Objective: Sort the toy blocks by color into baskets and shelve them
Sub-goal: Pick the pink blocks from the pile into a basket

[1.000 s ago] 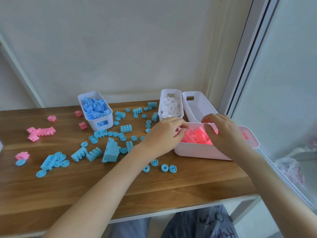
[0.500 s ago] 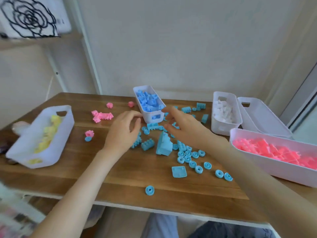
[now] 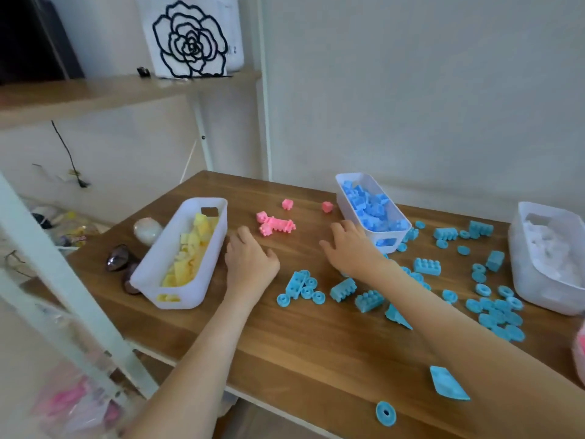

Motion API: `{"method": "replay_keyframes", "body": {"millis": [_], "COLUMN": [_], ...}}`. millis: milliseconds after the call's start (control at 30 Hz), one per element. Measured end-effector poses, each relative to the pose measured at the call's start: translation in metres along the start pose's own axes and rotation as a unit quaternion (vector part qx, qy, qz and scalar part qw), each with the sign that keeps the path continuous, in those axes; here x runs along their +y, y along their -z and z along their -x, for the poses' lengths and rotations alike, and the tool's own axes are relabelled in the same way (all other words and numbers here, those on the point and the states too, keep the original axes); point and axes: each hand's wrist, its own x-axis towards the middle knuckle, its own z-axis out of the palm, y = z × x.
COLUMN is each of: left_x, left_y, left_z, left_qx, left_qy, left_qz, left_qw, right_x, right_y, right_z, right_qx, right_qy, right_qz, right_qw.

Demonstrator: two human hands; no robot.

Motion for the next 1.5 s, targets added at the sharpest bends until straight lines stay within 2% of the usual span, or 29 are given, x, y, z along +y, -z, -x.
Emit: {"method": "replay_keyframes", "body": {"millis": [267,433,500,600,700,767,933,1133,1267,1400,1500], "left_x": [-0.002,-0.006,-0.007,-0.009,-0.01,-0.008,-0.004,0.001,0.009,0.03,0.058], "left_y": [-0.007,-0.005,-0.006,-0.008,-0.011,-0.011,-0.009,-0.003,0.008,0.02,0.032], "left_z": [-0.028,-0.039,-0.041,-0.044,-0.049,-0.051,-0.049,-0.042,-0.025,-0.004,0.017], "left_qx": [-0.02,0.023,0.022,-0.006,-0.03,-0.033,-0.064,-0.094,-0.069,-0.032,-0.014], "left_qy": [-0.058,-0.002,-0.004,-0.049,-0.075,-0.067,-0.093,-0.132,-0.173,-0.188,-0.239], "left_qz": [0.122,0.185,0.158,0.059,-0.01,-0.015,-0.002,0.008,0.067,0.139,0.156], "left_qw": [0.991,0.982,0.987,0.997,0.997,0.997,0.994,0.987,0.98,0.972,0.958], "right_x": [-0.002,-0.01,-0.019,-0.034,-0.043,-0.045,-0.046,-0.047,-0.043,-0.035,-0.017], "right_y": [-0.014,-0.017,-0.019,-0.022,-0.03,-0.04,-0.044,-0.039,-0.02,0.022,0.05], "right_z": [-0.031,-0.05,-0.059,-0.069,-0.072,-0.072,-0.071,-0.056,-0.036,-0.008,0.015], "right_qx": [-0.047,-0.062,-0.078,-0.07,-0.087,-0.069,-0.015,-0.048,-0.017,0.015,0.05], "right_qy": [-0.07,-0.011,0.007,0.063,0.12,0.143,0.18,0.122,0.094,0.132,0.142], "right_qz": [0.043,0.017,-0.02,-0.059,-0.015,0.033,0.033,-0.028,-0.09,-0.118,-0.138], "right_qw": [0.995,0.998,0.997,0.994,0.989,0.987,0.983,0.991,0.991,0.984,0.979]}}
